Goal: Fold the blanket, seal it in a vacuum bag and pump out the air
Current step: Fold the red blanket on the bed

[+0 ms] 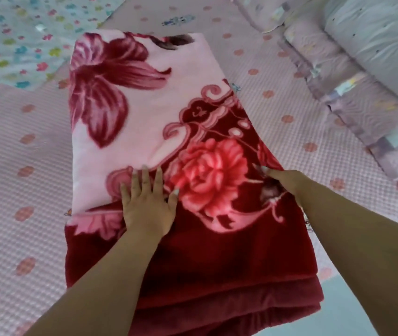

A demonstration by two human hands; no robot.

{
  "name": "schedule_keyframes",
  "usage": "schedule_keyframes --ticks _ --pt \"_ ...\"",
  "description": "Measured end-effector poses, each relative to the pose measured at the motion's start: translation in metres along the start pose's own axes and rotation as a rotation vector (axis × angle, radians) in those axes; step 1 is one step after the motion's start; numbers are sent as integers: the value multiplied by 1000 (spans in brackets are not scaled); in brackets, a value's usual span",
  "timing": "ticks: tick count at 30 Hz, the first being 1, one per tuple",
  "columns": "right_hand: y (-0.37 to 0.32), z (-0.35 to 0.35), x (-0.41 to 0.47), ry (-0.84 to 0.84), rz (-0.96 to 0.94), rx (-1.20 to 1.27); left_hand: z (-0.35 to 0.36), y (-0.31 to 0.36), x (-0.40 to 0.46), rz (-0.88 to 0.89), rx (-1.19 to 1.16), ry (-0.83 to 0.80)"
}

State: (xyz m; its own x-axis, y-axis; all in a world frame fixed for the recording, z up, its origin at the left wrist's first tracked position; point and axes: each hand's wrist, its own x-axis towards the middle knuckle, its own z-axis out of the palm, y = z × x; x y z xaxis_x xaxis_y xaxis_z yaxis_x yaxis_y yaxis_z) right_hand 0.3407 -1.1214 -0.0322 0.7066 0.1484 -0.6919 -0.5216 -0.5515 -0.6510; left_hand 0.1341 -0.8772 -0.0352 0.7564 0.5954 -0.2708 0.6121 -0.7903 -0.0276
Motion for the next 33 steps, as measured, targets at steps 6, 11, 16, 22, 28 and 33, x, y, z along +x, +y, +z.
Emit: schedule_keyframes --ticks 6,11,16,22,28,33 --pt "9 4 -12 -6 68 -188 -1 -16 3 -2 -18 109" --pt "-18 62 -33 551 -339 -670 6 -54 -47 -110 -6 127" --pt "-40 178 -88 228 -802 -685 17 -97 -82 -195 -324 110" --pt "-26 293 -142 -147 -1094 -971 43 -155 -150 -107 -961 -20" --pt "-7 317 -151 -96 -1130 -981 80 -180 -205 2 -1313 -208" --pt "-8 319 -153 -97 -1123 -935 95 -194 -198 -28 -1124 -131"
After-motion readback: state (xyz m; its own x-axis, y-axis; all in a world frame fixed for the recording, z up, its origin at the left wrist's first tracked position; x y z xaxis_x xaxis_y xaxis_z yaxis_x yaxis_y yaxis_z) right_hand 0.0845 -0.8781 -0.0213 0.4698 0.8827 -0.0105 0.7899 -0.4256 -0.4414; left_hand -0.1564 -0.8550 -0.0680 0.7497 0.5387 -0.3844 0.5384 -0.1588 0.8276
